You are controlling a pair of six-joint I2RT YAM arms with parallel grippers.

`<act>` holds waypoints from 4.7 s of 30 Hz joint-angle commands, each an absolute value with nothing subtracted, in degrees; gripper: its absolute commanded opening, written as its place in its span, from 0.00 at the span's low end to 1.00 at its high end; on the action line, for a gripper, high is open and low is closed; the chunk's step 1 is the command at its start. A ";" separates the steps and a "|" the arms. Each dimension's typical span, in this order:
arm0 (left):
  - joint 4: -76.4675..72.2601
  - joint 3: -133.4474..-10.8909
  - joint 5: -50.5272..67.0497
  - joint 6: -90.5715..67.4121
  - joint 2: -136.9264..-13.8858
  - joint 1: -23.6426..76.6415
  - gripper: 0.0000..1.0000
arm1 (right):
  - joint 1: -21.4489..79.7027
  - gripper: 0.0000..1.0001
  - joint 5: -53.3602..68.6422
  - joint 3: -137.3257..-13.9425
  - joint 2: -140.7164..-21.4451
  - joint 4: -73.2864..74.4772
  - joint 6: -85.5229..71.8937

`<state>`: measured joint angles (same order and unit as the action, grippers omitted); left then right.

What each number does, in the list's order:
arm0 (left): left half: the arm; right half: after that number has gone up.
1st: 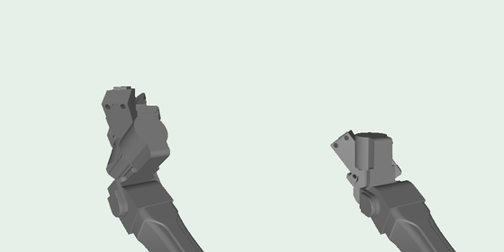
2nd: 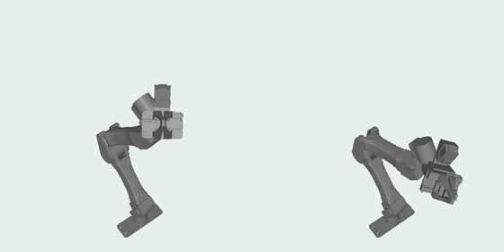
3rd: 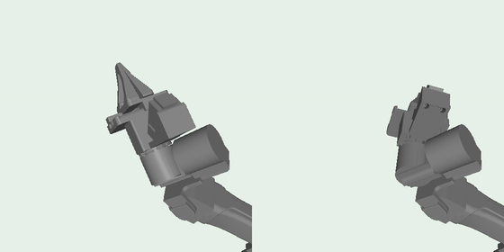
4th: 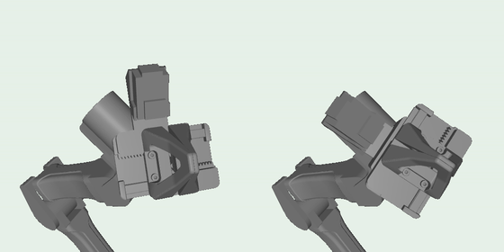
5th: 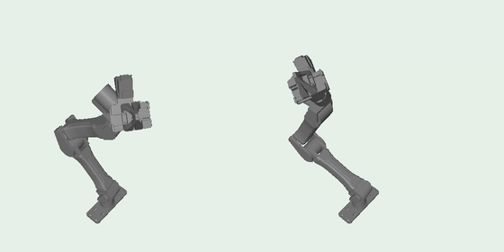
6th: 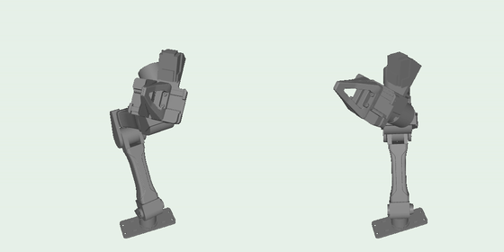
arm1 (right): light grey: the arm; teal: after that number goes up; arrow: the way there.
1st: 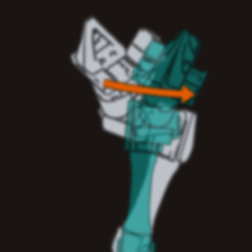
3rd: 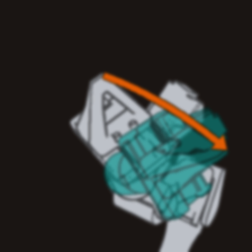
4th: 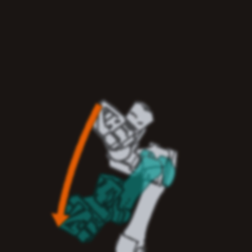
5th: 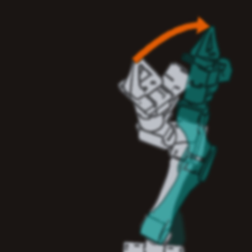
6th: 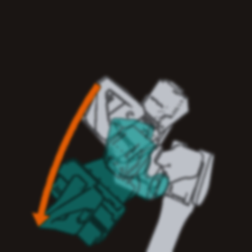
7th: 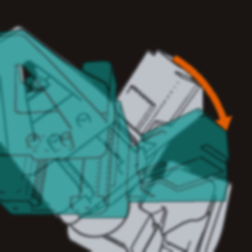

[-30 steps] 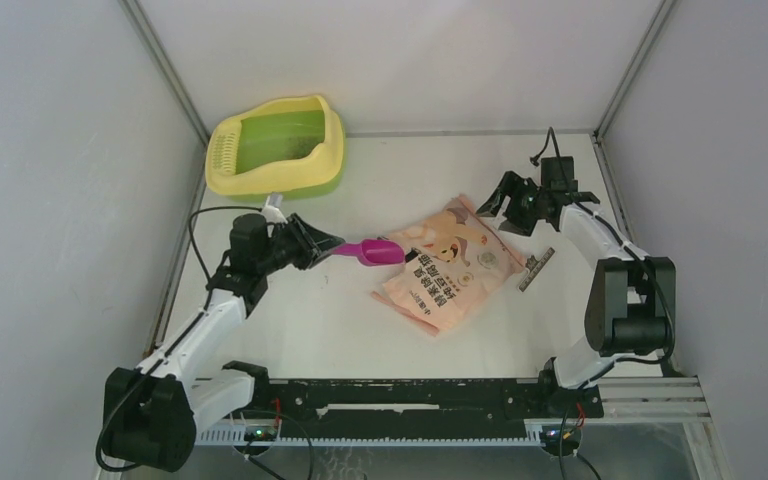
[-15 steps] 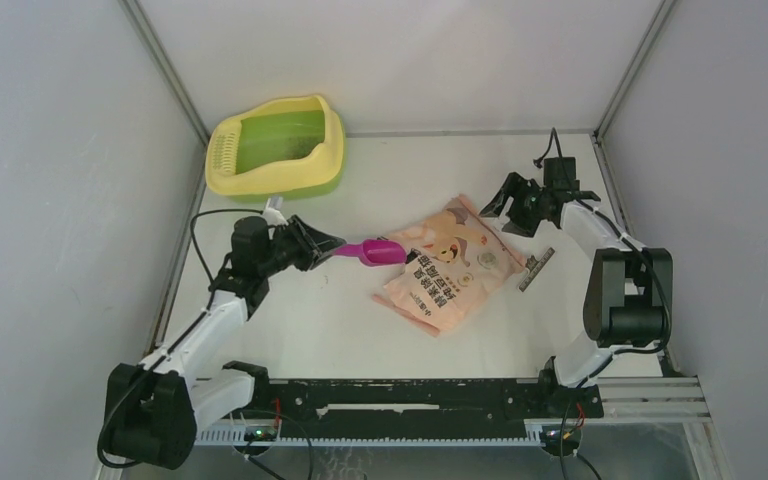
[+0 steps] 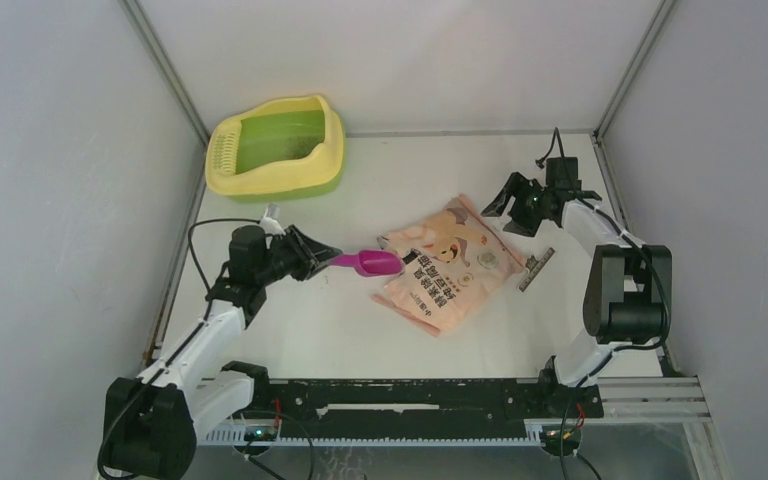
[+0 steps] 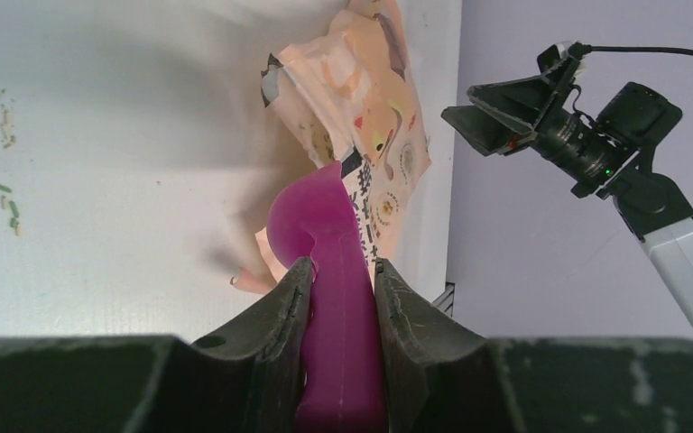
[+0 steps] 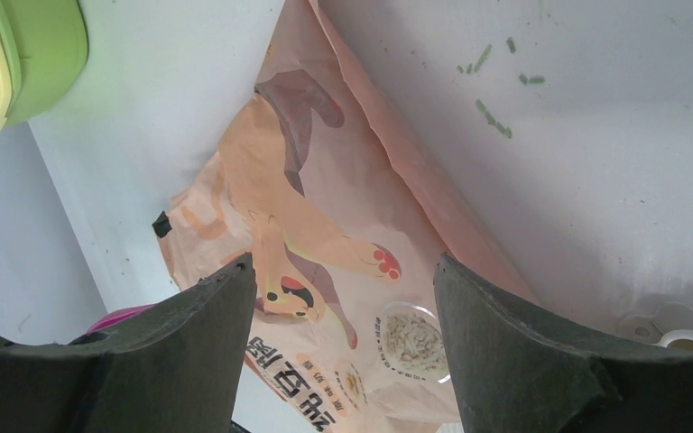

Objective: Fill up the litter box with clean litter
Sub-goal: 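Scoop the cat litter from the cat litter bag.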

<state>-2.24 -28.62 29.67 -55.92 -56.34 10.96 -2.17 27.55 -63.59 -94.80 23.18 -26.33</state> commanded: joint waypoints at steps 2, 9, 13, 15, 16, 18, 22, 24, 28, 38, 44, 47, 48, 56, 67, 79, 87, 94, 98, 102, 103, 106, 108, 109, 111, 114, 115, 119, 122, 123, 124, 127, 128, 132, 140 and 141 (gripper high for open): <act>-5.11 -27.60 29.53 -54.77 -56.60 10.05 0.02 | -2.72 0.79 28.39 -66.65 -95.03 21.56 -26.62; -9.11 -27.56 29.48 -56.22 -59.25 9.67 0.02 | -2.81 0.79 28.45 -66.67 -94.95 21.72 -26.51; -11.82 -26.88 30.49 -57.83 -60.42 9.58 0.02 | -2.81 0.79 28.54 -66.63 -94.87 21.69 -26.49; -12.53 -26.57 30.78 -58.30 -60.61 9.50 0.02 | -2.81 0.79 28.56 -66.62 -94.79 21.68 -26.53; -12.53 -26.50 30.83 -58.40 -60.56 9.39 0.02 | -2.81 0.79 28.56 -66.68 -94.78 21.63 -26.54; -12.98 -26.21 31.09 -58.68 -60.56 9.13 0.02 | -2.81 0.79 28.61 -66.62 -94.89 21.60 -26.50; -13.54 -25.94 30.90 -58.89 -61.00 8.93 0.01 | -2.81 0.79 28.70 -66.62 -95.07 21.46 -26.61; -14.63 -25.56 30.84 -59.20 -61.86 8.89 0.01 | -2.81 0.79 28.82 -66.62 -95.01 21.28 -26.62; -17.96 -24.55 30.87 -60.24 -64.01 8.88 0.01 | -2.90 0.79 28.93 -66.68 -95.18 20.91 -26.87; -29.92 -21.95 31.94 -66.29 -69.03 8.88 0.01 | -2.90 0.79 28.80 -68.34 -97.08 21.62 -26.96; -32.75 -20.83 33.49 -68.76 -69.03 8.88 0.01 | -2.90 0.79 28.81 -68.58 -97.69 21.66 -26.87; -29.89 -20.79 33.46 -67.92 -66.92 8.88 0.01 | -2.90 0.79 28.85 -68.56 -97.86 21.89 -26.80; -28.97 -20.76 33.48 -67.56 -66.29 8.88 0.01 | -2.90 0.79 28.83 -68.56 -97.93 21.97 -26.72; -17.06 -21.57 31.52 -62.59 -58.93 8.66 0.01 | -2.75 0.79 28.90 -68.58 -98.02 22.06 -26.51; -36.56 -17.43 30.41 -69.68 -66.59 8.71 0.01 | -2.20 0.79 28.91 -68.61 -98.44 21.99 -26.59; -54.09 -14.74 30.08 -77.17 -73.94 10.40 0.01 | -2.28 0.79 28.67 -68.63 -99.22 21.43 -26.68; -44.44 -19.35 26.73 -73.54 -74.63 15.71 0.01 | -2.20 0.79 28.39 -69.43 -101.48 20.44 -27.56; -37.20 -25.13 22.46 -69.44 -76.62 20.06 0.00 | -2.20 0.78 27.99 -71.32 -103.70 20.67 -27.62; -35.01 -29.65 20.75 -68.74 -79.15 22.90 0.00 | -2.11 0.78 26.53 -73.51 -105.08 21.45 -27.38; -29.98 -35.17 17.86 -67.98 -82.74 25.58 0.00 | -1.82 0.78 26.37 -75.08 -106.85 22.05 -27.26; -29.17 -35.97 16.96 -67.94 -83.67 26.21 0.00 | -1.66 0.77 26.29 -75.16 -107.18 22.06 -27.26; -29.20 -36.90 15.09 -68.34 -86.03 27.90 0.00 | -1.43 0.71 26.17 -75.20 -108.01 22.27 -27.09; -29.32 -37.15 13.86 -68.29 -87.03 28.85 0.00 | -1.34 0.69 25.63 -75.23 -108.71 22.54 -27.03; -29.76 -37.25 13.39 -68.29 -87.84 29.29 0.00 | -1.37 0.70 25.30 -75.17 -109.02 22.69 -26.97; -30.74 -37.22 12.67 -68.31 -89.02 30.01 0.00 | -1.05 0.74 24.72 -75.15 -109.28 22.89 -26.74; -34.49 -36.77 11.98 -69.12 -91.09 30.78 0.00 | -0.20 0.79 23.92 -75.20 -109.70 23.25 -26.19; -36.03 -36.62 11.78 -69.54 -91.71 30.92 0.00 | -0.18 0.79 23.69 -75.22 -109.83 23.41 -25.93; -40.85 -37.31 11.24 -70.75 -95.12 31.28 0.00 | 1.94 0.80 23.73 -75.17 -110.51 24.09 -25.10; -40.98 -38.85 9.79 -71.06 -97.16 31.65 0.00 | 3.31 0.80 23.25 -74.72 -110.39 24.21 -24.73; -40.04 -39.51 9.24 -71.05 -97.68 31.78 0.00 | 3.67 0.80 23.21 -74.69 -110.43 24.37 -24.49; -38.88 -40.12 8.77 -70.95 -98.12 31.93 0.00 | 4.02 0.80 23.25 -74.75 -110.54 24.51 -24.40; -36.75 -40.69 7.51 -71.54 -98.82 32.33 0.00 | 4.77 0.80 23.29 -74.69 -111.02 24.76 -24.11; -36.81 -40.74 7.37 -71.76 -98.87 32.52 0.00 | 4.98 0.80 23.29 -74.62 -111.15 24.69 -24.11; -37.89 -41.71 7.03 -72.21 -99.82 33.36 0.00 | 5.70 0.80 23.36 -74.23 -111.36 24.42 -24.23; -49.22 -44.97 6.51 -76.24 -108.09 35.66 0.00 | 6.78 0.80 23.82 -73.64 -111.06 23.91 -24.87; -51.22 -45.04 6.53 -76.76 -109.25 35.87 0.00 | 6.89 0.80 23.88 -73.60 -110.90 23.94 -24.87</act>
<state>-43.38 -42.44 8.60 -74.98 -104.95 33.98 5.04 21.63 -73.45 -110.83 24.12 -24.51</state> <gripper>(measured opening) 0.325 0.798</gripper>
